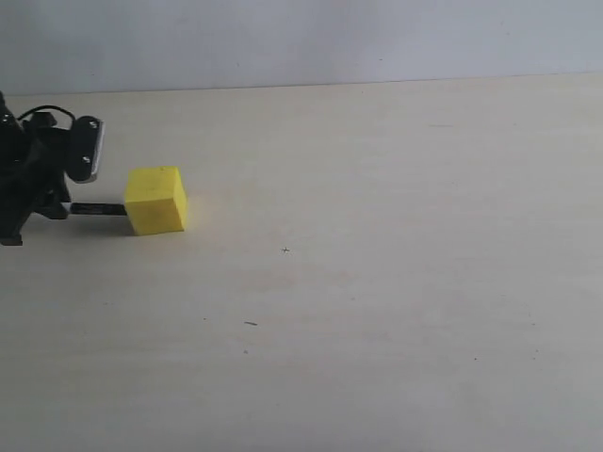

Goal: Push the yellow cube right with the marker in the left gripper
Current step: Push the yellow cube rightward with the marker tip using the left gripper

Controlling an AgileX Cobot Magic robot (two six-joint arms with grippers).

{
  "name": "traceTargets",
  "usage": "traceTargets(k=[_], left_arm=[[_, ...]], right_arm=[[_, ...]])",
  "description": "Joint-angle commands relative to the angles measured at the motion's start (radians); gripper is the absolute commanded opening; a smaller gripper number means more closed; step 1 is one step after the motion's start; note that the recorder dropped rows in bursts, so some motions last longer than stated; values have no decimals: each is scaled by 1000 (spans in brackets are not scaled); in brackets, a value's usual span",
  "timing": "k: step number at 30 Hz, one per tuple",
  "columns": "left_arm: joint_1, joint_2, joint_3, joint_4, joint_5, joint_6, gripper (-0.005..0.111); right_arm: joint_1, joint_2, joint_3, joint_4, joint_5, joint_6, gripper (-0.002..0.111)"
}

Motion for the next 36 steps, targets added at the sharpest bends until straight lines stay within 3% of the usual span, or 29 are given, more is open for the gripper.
traceTargets(k=[1,12,22,32,36], left_arm=[[-58,1,-5,-18,-20,-44,0],[4,1,-5,-14,49,-134,0],[-178,1,-5,-46,-78,-130,0],[-87,1,-5,-25,-27,-191,0],[-97,1,-5,-25,-34,-189,0]], right_arm=[[-4,-6,5,-4,-2,-2,0],[-4,-6,5,-4,-2,-2,0],[-4,-6,5,-4,-2,-2,0],[-4,-6,5,-4,-2,-2,0],[-4,-6,5,-4,-2,-2,0]])
